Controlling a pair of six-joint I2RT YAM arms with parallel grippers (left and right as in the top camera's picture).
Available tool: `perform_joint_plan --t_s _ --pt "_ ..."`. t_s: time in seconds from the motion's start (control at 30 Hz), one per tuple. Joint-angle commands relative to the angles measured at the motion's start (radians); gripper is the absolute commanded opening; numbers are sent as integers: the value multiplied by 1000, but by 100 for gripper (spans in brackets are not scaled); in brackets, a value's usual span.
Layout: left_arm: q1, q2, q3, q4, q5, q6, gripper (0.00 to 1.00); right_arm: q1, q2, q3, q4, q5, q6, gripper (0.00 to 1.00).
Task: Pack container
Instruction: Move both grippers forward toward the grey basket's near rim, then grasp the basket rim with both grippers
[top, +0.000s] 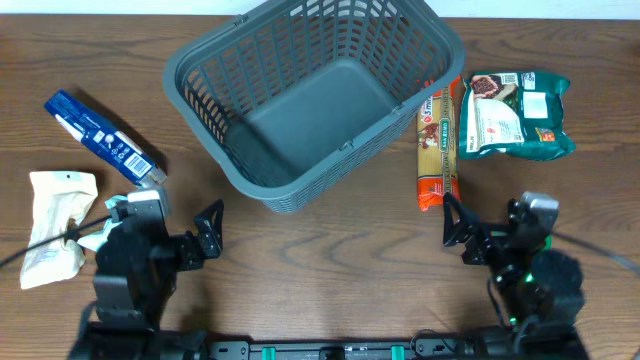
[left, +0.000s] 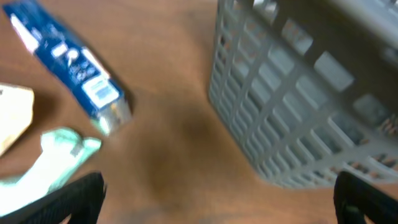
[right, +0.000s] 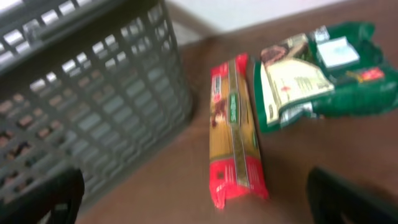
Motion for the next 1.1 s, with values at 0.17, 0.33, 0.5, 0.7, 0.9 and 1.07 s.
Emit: perform_joint_plan --t_s 0.17,0.33,0.5,0.7,0.9,1.07 --pt "-2 205 418 -277 -4 -19 99 -8 375 533 -431 -18 26 99" --pt "-2 216 506 -311 21 -20 99 -8 499 723 -531 -90 10 99" --pt "-2 216 517 -317 105 -54 84 -8 518 769 -517 -83 -24 17" --pt "-2 241 541 -322 106 -186 22 -8 653 954 -547 -58 -8 1" --pt "-21 340 659 -385 105 -196 9 -8 961 1270 -688 -99 -71 1" --pt "-85 456 803 -510 105 -195 5 -8 1168 1477 -761 -137 -130 1"
